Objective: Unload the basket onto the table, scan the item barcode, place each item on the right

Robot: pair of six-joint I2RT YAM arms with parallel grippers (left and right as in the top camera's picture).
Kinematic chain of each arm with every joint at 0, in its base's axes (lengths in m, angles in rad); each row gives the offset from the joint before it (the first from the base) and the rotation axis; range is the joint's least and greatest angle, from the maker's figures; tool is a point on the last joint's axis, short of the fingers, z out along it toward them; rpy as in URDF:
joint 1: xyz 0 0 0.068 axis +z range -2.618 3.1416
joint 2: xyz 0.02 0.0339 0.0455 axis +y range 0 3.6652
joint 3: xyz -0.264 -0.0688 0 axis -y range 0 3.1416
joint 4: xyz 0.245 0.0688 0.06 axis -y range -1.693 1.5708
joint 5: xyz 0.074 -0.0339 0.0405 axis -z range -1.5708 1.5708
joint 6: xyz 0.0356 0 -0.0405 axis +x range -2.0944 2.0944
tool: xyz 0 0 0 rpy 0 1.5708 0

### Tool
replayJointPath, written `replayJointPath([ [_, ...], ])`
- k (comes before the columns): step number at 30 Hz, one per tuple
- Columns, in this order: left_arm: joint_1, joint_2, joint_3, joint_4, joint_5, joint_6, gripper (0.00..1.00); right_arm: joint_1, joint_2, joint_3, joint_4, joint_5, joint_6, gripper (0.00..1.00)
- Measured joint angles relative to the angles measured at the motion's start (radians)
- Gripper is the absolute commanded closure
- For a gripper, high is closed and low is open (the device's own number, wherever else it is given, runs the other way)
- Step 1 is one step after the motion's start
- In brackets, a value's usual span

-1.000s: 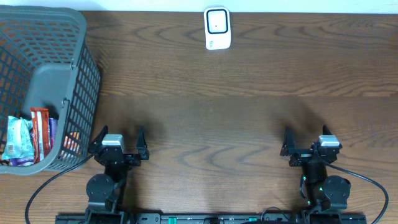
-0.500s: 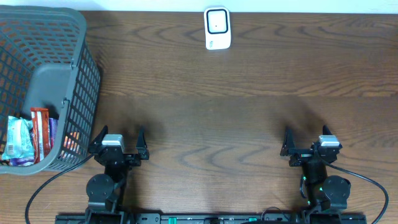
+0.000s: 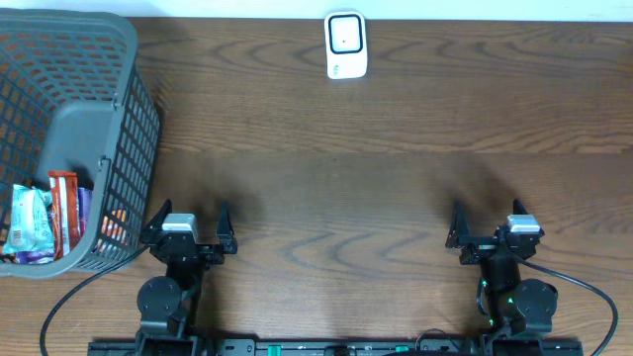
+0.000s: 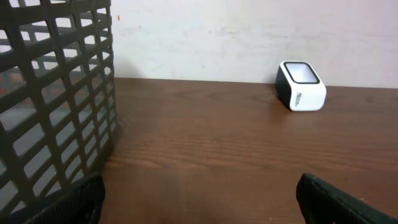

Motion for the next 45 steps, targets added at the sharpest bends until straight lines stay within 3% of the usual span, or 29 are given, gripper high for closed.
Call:
replayJointPath([
  [45, 0.000, 0.000, 0.000, 0.000, 0.000, 0.000, 0.02, 0.000, 0.000, 0.000, 0.000, 0.000, 0.000, 0.01],
])
